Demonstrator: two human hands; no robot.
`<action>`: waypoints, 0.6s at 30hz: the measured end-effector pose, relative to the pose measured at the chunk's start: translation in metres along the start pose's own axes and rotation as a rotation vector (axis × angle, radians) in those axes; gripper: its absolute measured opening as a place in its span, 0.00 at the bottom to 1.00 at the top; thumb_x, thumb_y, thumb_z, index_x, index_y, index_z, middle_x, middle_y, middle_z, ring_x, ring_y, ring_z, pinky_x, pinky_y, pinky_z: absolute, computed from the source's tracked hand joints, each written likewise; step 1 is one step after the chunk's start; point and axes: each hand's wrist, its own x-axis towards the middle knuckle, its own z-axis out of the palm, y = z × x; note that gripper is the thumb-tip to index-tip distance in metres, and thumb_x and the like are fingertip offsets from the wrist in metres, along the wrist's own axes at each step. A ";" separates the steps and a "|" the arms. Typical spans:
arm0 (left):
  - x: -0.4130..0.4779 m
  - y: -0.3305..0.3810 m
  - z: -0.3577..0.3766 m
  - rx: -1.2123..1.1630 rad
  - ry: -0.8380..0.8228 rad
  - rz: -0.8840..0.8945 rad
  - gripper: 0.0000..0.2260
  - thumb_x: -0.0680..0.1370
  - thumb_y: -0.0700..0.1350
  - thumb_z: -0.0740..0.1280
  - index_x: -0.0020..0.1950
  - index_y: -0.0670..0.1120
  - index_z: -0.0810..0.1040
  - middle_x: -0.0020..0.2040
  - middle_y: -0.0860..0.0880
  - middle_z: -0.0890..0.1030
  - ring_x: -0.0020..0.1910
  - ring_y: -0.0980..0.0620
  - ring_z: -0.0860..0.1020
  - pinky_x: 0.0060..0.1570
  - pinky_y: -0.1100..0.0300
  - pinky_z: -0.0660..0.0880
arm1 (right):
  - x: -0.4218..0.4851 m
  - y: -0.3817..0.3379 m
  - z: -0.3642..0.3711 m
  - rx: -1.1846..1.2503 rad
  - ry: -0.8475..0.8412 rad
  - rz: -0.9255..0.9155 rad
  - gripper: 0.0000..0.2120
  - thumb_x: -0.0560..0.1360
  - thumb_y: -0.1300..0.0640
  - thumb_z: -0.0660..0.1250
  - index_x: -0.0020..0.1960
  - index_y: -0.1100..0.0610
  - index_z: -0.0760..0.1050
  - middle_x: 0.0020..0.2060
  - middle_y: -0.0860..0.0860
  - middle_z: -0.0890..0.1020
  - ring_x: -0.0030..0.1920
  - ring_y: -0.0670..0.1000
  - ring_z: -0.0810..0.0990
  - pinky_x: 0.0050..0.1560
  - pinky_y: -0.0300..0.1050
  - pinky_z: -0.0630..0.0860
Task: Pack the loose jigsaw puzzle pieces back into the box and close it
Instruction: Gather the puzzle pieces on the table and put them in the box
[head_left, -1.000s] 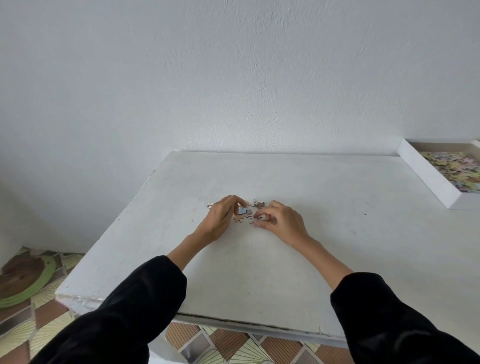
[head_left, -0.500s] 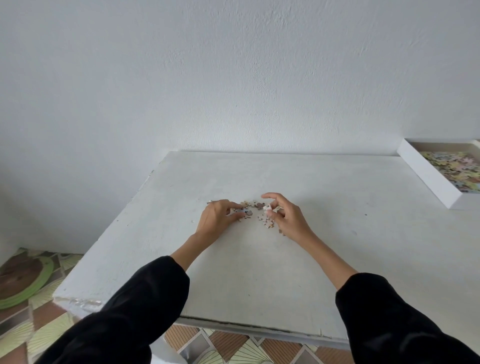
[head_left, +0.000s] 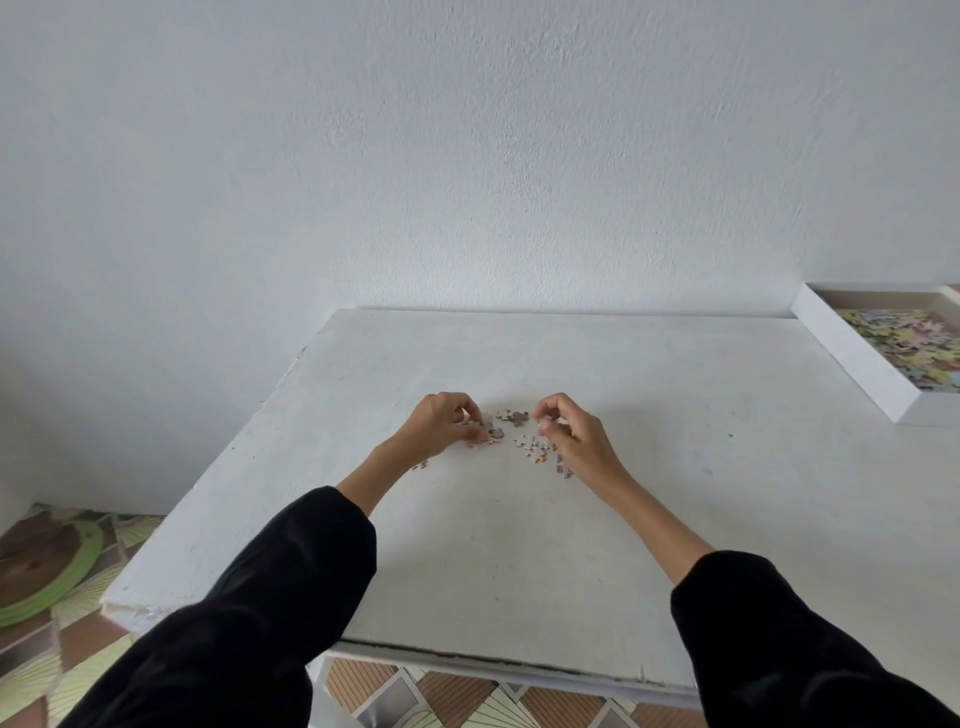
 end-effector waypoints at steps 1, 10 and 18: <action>0.001 0.000 0.000 0.016 -0.024 0.005 0.07 0.71 0.42 0.73 0.40 0.46 0.75 0.19 0.57 0.68 0.22 0.61 0.67 0.28 0.69 0.60 | 0.000 0.000 0.000 0.002 0.005 -0.003 0.06 0.77 0.63 0.58 0.46 0.55 0.72 0.32 0.48 0.72 0.30 0.52 0.68 0.29 0.41 0.66; -0.009 -0.001 0.006 0.128 0.030 0.199 0.03 0.80 0.39 0.52 0.52 0.46 0.61 0.30 0.41 0.68 0.26 0.48 0.61 0.28 0.54 0.61 | 0.002 0.000 0.003 -0.048 0.020 0.049 0.09 0.72 0.65 0.60 0.35 0.56 0.73 0.24 0.47 0.68 0.22 0.46 0.64 0.23 0.39 0.65; -0.018 -0.005 0.009 0.116 0.127 0.235 0.13 0.76 0.35 0.51 0.48 0.43 0.74 0.39 0.47 0.74 0.37 0.50 0.72 0.39 0.58 0.68 | 0.017 -0.003 0.008 -0.340 0.082 -0.012 0.17 0.72 0.63 0.55 0.28 0.52 0.55 0.20 0.48 0.60 0.24 0.47 0.60 0.31 0.42 0.60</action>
